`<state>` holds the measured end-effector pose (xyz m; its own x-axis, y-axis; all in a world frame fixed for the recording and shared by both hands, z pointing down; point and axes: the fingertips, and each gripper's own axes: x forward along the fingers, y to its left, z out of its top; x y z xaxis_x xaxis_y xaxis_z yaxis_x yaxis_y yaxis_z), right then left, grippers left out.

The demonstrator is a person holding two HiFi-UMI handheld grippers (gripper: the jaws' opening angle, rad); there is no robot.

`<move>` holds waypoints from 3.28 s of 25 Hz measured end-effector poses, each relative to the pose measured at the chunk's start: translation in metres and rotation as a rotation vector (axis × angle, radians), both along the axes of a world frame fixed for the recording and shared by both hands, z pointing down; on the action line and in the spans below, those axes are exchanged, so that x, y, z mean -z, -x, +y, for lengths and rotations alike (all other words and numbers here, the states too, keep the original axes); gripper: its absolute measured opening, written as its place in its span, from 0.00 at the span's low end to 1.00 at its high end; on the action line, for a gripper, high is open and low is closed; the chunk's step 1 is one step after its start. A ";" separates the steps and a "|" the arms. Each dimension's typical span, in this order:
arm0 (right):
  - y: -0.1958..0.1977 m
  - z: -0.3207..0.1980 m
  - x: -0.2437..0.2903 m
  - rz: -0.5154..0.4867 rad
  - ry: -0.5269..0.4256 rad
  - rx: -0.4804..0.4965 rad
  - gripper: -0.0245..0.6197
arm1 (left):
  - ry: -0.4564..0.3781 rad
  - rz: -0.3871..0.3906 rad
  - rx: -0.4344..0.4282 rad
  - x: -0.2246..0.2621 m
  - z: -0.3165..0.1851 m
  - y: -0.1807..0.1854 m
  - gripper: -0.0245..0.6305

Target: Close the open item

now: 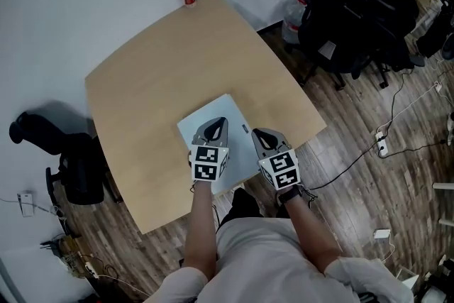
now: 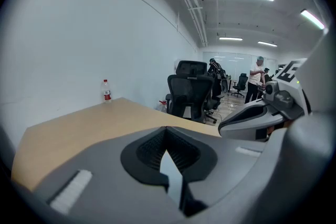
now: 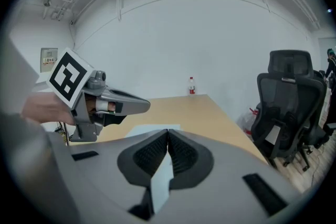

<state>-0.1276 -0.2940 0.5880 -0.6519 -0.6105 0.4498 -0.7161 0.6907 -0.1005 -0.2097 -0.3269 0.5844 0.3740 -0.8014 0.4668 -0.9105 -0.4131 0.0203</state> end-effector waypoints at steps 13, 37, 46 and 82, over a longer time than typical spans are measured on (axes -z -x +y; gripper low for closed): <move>0.003 0.019 -0.078 0.080 0.148 -0.018 0.06 | 0.171 -0.058 -0.110 -0.092 0.001 -0.016 0.05; -0.003 0.035 -0.140 0.148 0.225 -0.026 0.06 | 0.339 -0.147 -0.185 -0.162 0.007 -0.031 0.05; -0.001 0.034 -0.149 0.234 0.269 0.018 0.06 | 0.376 -0.189 -0.176 -0.175 0.005 -0.033 0.05; 0.001 0.000 0.048 -0.165 -0.065 0.063 0.06 | -0.074 0.003 0.263 0.040 0.053 0.018 0.05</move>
